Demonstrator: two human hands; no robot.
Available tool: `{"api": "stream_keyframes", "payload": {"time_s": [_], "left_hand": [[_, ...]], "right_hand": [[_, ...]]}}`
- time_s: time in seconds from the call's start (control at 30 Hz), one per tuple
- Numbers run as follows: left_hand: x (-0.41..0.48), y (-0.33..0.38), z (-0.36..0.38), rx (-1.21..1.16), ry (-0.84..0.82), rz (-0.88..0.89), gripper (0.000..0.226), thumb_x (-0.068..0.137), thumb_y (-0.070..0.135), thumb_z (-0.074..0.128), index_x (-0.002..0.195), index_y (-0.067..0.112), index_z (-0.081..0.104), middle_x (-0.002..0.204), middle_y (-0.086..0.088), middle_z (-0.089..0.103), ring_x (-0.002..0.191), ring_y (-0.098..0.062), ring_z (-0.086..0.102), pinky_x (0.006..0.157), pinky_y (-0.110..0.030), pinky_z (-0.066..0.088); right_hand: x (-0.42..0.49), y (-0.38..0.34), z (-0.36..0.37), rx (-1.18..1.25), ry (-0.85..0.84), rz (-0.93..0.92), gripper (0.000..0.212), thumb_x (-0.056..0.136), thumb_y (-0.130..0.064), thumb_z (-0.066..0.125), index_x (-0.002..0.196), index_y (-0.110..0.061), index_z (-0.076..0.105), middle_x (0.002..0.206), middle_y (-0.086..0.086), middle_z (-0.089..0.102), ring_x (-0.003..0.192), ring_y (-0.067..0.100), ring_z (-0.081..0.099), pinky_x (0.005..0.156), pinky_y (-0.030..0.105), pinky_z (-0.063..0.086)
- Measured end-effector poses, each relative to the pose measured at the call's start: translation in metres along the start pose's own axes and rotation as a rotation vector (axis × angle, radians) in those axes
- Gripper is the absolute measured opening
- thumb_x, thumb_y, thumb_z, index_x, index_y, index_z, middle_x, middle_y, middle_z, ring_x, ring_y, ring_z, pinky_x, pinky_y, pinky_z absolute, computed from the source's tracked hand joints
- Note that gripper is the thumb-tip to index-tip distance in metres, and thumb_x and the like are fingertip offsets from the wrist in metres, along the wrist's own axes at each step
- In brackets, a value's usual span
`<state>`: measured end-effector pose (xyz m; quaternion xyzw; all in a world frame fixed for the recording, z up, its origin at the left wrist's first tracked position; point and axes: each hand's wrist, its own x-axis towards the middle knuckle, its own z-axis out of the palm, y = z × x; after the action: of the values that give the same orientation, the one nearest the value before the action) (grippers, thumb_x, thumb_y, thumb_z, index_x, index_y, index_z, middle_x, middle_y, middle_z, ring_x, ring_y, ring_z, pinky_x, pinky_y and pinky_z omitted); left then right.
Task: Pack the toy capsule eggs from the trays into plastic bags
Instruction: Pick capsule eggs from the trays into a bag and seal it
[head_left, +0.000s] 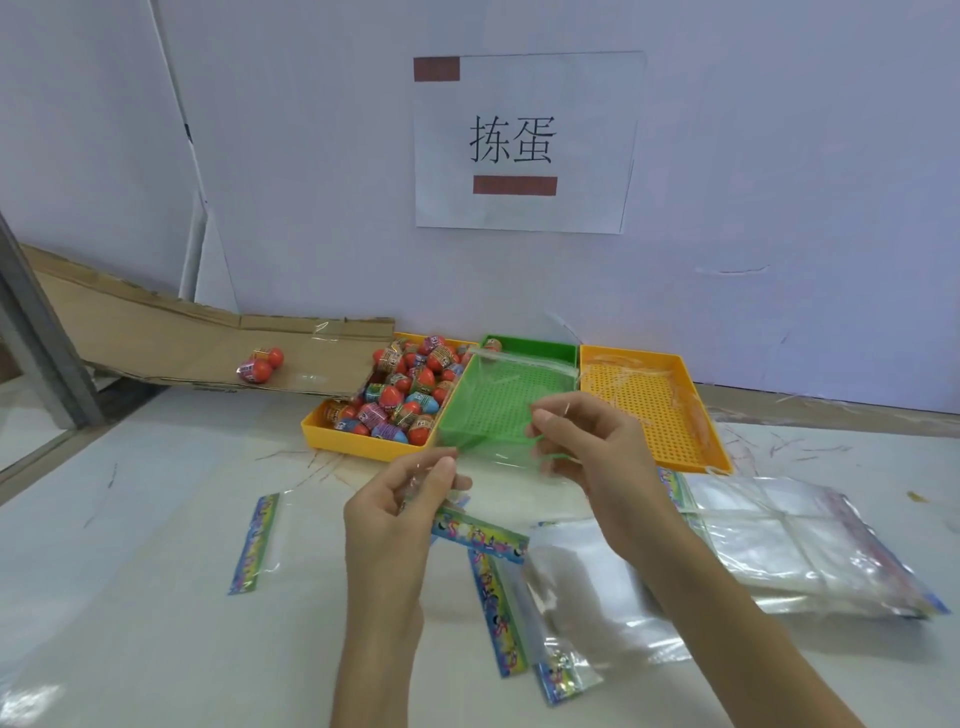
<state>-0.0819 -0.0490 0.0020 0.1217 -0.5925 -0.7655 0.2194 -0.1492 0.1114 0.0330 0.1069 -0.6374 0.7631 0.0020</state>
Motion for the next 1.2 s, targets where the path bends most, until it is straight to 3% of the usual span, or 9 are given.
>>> {"api": "stream_keyframes", "payload": {"time_s": [0.07,0.23,0.43,0.63,0.73,0.97,1.0,1.1,1.2], "left_hand": [[0.0,0.004,-0.001,-0.125,-0.057,-0.054,0.01,0.08,0.03,0.074,0.082,0.023,0.08,0.08,-0.004,0.074,0.067,-0.01,0.065,0.071,-0.035,0.051],[-0.005,0.005,0.002,-0.188,-0.227,-0.138,0.053,0.068,0.046,0.073,0.112,0.016,0.074,0.102,-0.004,0.078,0.079,-0.018,0.071,0.07,-0.03,0.059],[-0.004,-0.002,0.006,-0.052,0.014,-0.07,0.007,0.085,0.021,0.076,0.082,0.014,0.076,0.075,-0.004,0.076,0.062,-0.017,0.063,0.056,-0.022,0.053],[-0.003,0.0,0.005,-0.011,0.055,-0.036,0.017,0.084,0.026,0.078,0.07,0.016,0.076,0.073,-0.004,0.077,0.061,-0.015,0.064,0.052,-0.018,0.053],[-0.006,0.004,0.007,-0.065,0.039,-0.056,0.021,0.069,0.043,0.077,0.063,0.022,0.074,0.072,-0.005,0.075,0.063,-0.014,0.066,0.061,-0.026,0.056],[-0.008,0.008,0.005,-0.195,-0.004,-0.065,0.012,0.074,0.04,0.078,0.072,0.028,0.077,0.077,-0.003,0.072,0.073,-0.015,0.071,0.095,-0.052,0.053],[-0.009,0.009,0.003,-0.253,-0.053,-0.058,0.02,0.077,0.042,0.08,0.087,0.025,0.078,0.089,-0.006,0.074,0.086,-0.018,0.073,0.099,-0.052,0.052],[-0.01,0.012,0.0,-0.289,-0.309,-0.019,0.098,0.064,0.067,0.082,0.141,0.013,0.055,0.134,-0.006,0.066,0.125,-0.025,0.063,0.104,-0.047,0.049],[-0.005,0.019,0.013,-0.211,-0.387,-0.093,0.164,0.007,0.074,0.09,0.147,0.006,0.039,0.125,-0.004,0.063,0.106,-0.022,0.064,0.095,-0.035,0.053]], "right_hand": [[0.0,-0.002,-0.001,0.053,0.002,0.022,0.01,0.091,-0.001,0.068,0.091,-0.01,0.071,0.077,0.007,0.072,0.059,0.017,0.067,0.056,0.023,0.052],[-0.003,-0.004,0.002,0.253,-0.007,0.086,0.016,0.072,-0.01,0.078,0.083,-0.015,0.068,0.085,0.014,0.076,0.064,0.023,0.072,0.059,0.024,0.056],[-0.007,-0.004,0.006,0.217,-0.107,0.088,0.022,0.068,-0.01,0.085,0.071,-0.029,0.073,0.088,0.007,0.076,0.072,0.016,0.07,0.059,0.022,0.053],[-0.007,-0.003,0.005,0.129,-0.111,0.121,0.017,0.073,-0.024,0.077,0.085,-0.013,0.075,0.076,0.003,0.071,0.064,0.012,0.064,0.063,0.023,0.052],[-0.008,-0.003,0.005,0.116,-0.106,0.132,0.019,0.072,-0.024,0.079,0.085,-0.011,0.073,0.076,0.004,0.072,0.062,0.012,0.064,0.061,0.023,0.052],[-0.01,-0.001,0.009,0.137,-0.169,0.184,0.011,0.067,-0.025,0.083,0.072,-0.019,0.076,0.078,0.01,0.073,0.064,0.019,0.069,0.059,0.023,0.055],[-0.01,0.0,0.01,0.156,-0.165,0.187,0.012,0.067,-0.024,0.082,0.074,-0.017,0.075,0.077,0.01,0.073,0.064,0.019,0.07,0.059,0.023,0.055],[-0.009,0.002,0.011,0.312,-0.129,0.189,0.015,0.067,-0.02,0.081,0.076,-0.014,0.07,0.074,0.007,0.072,0.064,0.015,0.069,0.061,0.023,0.056],[-0.01,0.001,0.012,0.484,-0.132,0.185,0.011,0.073,-0.014,0.076,0.078,-0.013,0.066,0.079,0.008,0.073,0.068,0.013,0.07,0.064,0.023,0.057]]}}
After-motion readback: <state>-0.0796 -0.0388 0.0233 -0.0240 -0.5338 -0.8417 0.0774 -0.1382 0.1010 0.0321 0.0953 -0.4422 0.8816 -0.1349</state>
